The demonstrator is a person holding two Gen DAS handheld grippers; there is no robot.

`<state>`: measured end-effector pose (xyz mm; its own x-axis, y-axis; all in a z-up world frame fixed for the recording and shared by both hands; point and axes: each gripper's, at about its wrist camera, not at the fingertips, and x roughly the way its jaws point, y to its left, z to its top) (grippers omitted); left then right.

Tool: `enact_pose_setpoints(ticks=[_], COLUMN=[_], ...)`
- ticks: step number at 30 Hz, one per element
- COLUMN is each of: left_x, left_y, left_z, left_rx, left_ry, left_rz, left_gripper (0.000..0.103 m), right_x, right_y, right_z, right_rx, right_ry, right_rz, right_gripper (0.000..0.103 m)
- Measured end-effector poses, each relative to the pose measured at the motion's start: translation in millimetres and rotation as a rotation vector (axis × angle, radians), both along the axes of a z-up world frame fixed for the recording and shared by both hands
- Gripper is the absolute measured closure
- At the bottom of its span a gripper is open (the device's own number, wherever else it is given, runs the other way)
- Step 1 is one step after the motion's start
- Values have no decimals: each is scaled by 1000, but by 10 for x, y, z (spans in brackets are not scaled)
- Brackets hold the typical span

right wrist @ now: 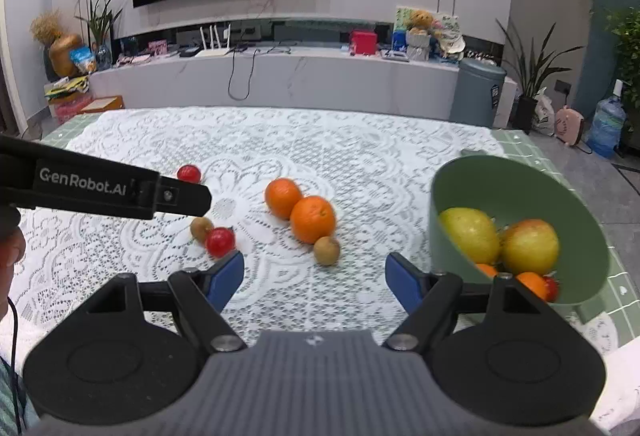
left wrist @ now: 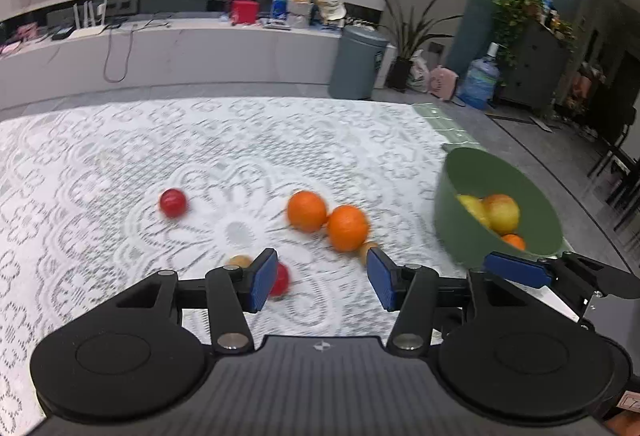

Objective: Organize fruits
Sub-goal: 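Withdraw both grippers from the colander back to the remaining oranges, then close the right gripper on an orange while the left gripper closes on another orange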

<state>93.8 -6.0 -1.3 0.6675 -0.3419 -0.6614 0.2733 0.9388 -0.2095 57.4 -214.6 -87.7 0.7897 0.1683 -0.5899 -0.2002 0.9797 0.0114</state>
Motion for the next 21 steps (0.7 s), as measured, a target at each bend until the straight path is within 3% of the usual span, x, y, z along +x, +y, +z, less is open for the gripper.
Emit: enact_pose_setpoints(ticks=[13, 21], left_x=[222, 396], left_y=[399, 538], left_z=[-295, -420], left_rx=[-71, -91], left_ry=[46, 68], left_rz=[80, 118], left_gripper=[42, 42], right_x=[328, 601], right_y=[238, 283], right_z=[-131, -211], right_rx=[6, -15], right_ry=[50, 59], right_rz=[22, 20], right_gripper=[29, 36])
